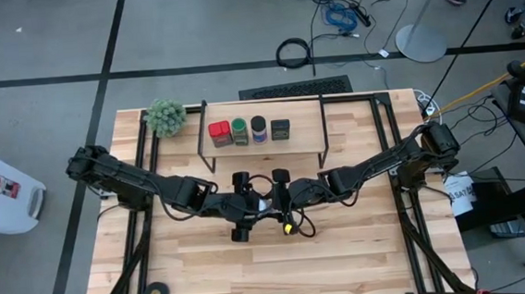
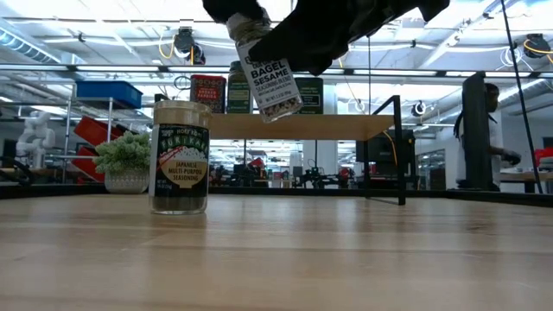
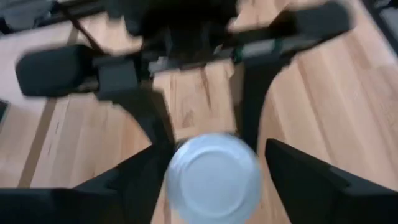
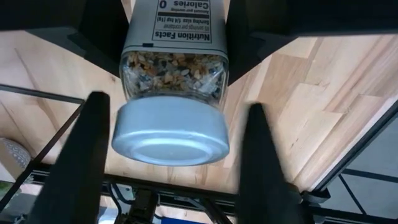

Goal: Shelf spices
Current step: Put the white seasoning bottle on the shelf aligned with the other black seasoning can

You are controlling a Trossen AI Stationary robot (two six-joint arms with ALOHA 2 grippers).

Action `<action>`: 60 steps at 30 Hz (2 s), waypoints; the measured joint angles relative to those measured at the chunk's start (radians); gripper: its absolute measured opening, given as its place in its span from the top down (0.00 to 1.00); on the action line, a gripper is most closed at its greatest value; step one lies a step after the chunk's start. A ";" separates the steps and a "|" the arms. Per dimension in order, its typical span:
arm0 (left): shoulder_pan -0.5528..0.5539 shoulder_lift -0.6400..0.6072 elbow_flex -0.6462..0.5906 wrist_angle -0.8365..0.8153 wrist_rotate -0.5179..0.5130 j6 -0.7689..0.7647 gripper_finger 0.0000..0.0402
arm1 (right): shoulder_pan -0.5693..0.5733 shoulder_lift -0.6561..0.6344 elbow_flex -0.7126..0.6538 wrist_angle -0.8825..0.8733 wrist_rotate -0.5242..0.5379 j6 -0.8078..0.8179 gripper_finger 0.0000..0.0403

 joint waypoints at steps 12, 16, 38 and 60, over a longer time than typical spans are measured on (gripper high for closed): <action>-0.098 -0.086 0.002 0.009 -0.285 -0.028 0.17 | 0.002 -0.066 0.000 -0.054 0.000 -0.012 0.53; -0.137 -0.091 -0.007 -0.034 -0.463 -0.086 0.17 | 0.006 -0.124 0.000 -0.097 0.001 -0.040 0.53; -0.167 -0.087 -0.231 0.565 -0.345 0.028 0.17 | 0.054 -0.259 0.002 0.045 -0.081 -0.101 0.52; -0.091 -0.038 -0.232 0.632 -0.239 0.034 0.22 | 0.056 -0.222 0.001 0.118 -0.081 -0.110 0.52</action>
